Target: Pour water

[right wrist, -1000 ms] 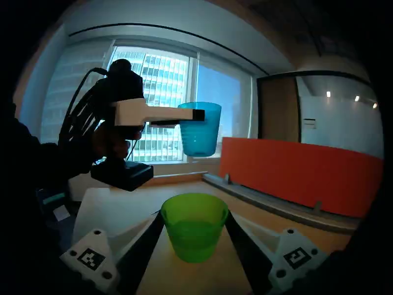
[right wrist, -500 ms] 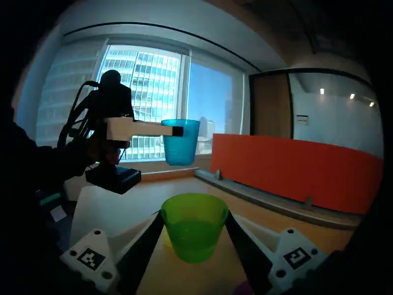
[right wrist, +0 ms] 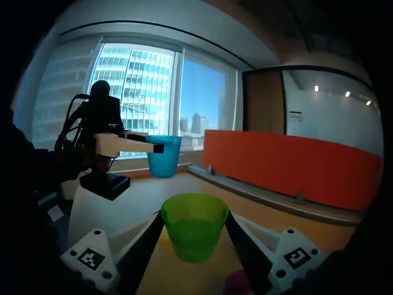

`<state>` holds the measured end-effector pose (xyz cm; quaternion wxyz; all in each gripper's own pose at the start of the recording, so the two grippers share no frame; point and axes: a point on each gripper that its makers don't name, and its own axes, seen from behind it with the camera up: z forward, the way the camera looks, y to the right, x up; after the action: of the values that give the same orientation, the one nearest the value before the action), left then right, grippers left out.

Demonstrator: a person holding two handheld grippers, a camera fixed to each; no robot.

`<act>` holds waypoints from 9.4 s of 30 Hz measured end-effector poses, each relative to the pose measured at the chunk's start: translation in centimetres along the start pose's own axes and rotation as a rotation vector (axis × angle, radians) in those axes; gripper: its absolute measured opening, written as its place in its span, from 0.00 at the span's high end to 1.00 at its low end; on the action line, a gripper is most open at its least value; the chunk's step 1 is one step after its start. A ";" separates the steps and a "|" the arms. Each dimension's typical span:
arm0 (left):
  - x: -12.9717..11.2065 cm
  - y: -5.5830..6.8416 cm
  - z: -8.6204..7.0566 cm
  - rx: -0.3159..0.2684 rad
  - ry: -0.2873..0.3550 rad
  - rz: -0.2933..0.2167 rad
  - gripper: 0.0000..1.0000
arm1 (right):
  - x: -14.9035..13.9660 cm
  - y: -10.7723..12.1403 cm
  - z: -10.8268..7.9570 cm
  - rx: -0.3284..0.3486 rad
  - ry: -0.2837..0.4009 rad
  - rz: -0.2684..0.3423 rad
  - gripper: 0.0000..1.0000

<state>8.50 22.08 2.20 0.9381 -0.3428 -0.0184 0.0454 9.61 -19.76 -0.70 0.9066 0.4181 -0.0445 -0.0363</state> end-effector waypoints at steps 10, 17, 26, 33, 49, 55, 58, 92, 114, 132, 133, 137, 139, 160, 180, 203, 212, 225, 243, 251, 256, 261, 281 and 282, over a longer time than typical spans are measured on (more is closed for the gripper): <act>-3.3 0.8 -0.2 -0.008 -0.056 0.010 0.13 | -1.2 0.3 -0.6 0.003 -0.032 0.029 0.10; -6.0 1.4 -0.2 -0.022 -0.109 0.014 0.13 | -1.9 0.5 -0.9 0.006 -0.047 0.047 0.10; -9.7 2.6 -0.3 -0.044 -0.182 0.055 0.13 | -3.5 0.1 -1.3 0.028 -0.085 0.050 0.10; -12.5 3.4 -0.2 -0.061 -0.249 0.069 0.13 | -5.5 -0.6 -1.3 0.056 -0.130 0.056 0.10; -18.4 4.5 -0.7 -0.099 -0.420 0.129 0.13 | -9.3 -1.2 -1.2 0.095 -0.247 0.035 0.10; -20.6 4.4 -0.9 -0.111 -0.485 0.129 0.13 | -11.2 -1.4 -1.1 0.113 -0.307 0.030 0.10; -21.5 4.3 -1.0 -0.114 -0.508 0.132 0.13 | -11.9 -1.4 -1.0 0.118 -0.329 0.028 0.09; -26.9 4.8 -0.7 -0.153 -0.628 0.102 0.13 | -16.9 -1.9 0.0 0.131 -0.450 -0.001 0.10; -28.3 4.4 -1.9 -0.140 -0.663 0.125 0.00 | -18.2 -2.3 0.3 0.127 -0.468 -0.018 0.09; -29.2 4.5 -4.1 -0.132 -0.691 0.093 0.00 | -19.8 -2.6 0.5 0.120 -0.475 -0.008 0.09; -29.2 4.5 -4.2 -0.131 -0.691 0.095 0.00 | -19.8 -2.6 0.5 0.119 -0.475 -0.009 0.09; -29.3 4.5 -4.6 -0.125 -0.694 0.097 0.00 | -19.9 -2.6 0.2 0.117 -0.474 -0.012 0.09; -29.3 4.5 -4.8 -0.121 -0.695 0.098 0.00 | -20.0 -2.6 0.1 0.116 -0.473 -0.014 0.09; -29.2 4.7 -5.3 -0.114 -0.692 0.098 0.00 | -20.3 -2.3 -1.0 0.083 -0.472 0.010 0.01; -29.0 3.9 -7.6 -0.065 -0.689 0.060 0.00 | -20.7 -2.2 -5.2 0.033 -0.485 0.036 0.00; -28.0 1.1 -9.6 0.052 -0.644 0.023 0.00 | -20.0 0.4 -9.0 -0.113 -0.450 0.085 0.01; -27.1 -1.9 -10.3 0.182 -0.564 -0.024 0.00 | -19.7 2.9 -9.8 -0.255 -0.399 0.134 0.01; -23.0 -6.1 -10.5 0.374 -0.360 -0.046 0.00 | -16.4 7.2 -10.7 -0.462 -0.242 0.185 0.01; -18.9 -8.2 -11.4 0.585 -0.096 -0.060 0.00 | -12.4 11.5 -12.4 -0.725 -0.008 0.179 0.01; -17.2 -8.4 -11.2 0.626 -0.027 -0.057 0.00 | -10.7 12.1 -13.0 -0.826 0.059 0.142 0.01; -15.2 -8.8 -11.6 0.660 0.007 -0.024 0.00 | -10.0 12.6 -13.6 -0.880 0.073 0.126 0.01; -14.4 -9.0 -11.7 0.673 0.029 -0.014 0.00 | -9.6 12.7 -13.8 -0.902 0.092 0.121 0.01; -15.9 -10.7 -11.8 0.741 0.058 0.031 0.00 | -8.3 13.8 -15.3 -0.934 0.128 0.156 0.01; -16.3 -10.9 -11.9 0.742 0.057 0.030 0.00 | -8.4 13.8 -15.4 -0.937 0.126 0.153 0.01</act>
<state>-6.13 4.61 0.07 0.9979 0.0191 0.0304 0.0530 3.34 1.63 -0.56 0.9984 -0.0389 0.0012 0.0400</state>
